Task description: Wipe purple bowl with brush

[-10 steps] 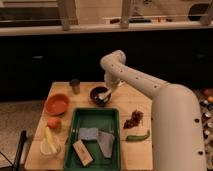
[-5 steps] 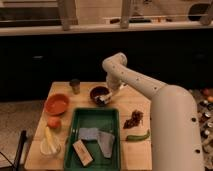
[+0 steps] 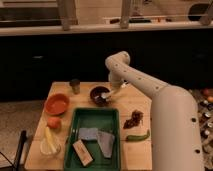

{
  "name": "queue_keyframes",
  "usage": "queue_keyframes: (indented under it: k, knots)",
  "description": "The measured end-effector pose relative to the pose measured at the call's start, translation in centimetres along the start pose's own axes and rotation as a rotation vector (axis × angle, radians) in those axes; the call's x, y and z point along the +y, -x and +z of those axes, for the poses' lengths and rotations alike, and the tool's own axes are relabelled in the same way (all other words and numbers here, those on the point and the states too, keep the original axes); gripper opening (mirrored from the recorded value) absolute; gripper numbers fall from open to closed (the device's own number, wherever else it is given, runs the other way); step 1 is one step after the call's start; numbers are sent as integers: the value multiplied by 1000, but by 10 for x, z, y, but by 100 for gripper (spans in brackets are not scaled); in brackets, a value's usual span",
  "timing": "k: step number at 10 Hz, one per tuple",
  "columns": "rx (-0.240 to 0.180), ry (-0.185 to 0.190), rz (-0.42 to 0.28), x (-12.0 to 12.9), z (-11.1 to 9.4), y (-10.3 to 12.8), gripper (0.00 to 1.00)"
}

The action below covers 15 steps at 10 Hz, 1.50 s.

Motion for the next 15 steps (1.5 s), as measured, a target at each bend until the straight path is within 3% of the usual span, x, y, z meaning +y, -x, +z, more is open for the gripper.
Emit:
queue_keyframes:
  k: [5, 10, 12, 15]
  knots:
    - [23, -22, 1, -40, -3, -15, 0]
    - [24, -21, -81, -66, 5, 15, 0]
    - [5, -31, -143, -75, 6, 44, 0]
    - [0, -23, -189, -57, 7, 54, 0]
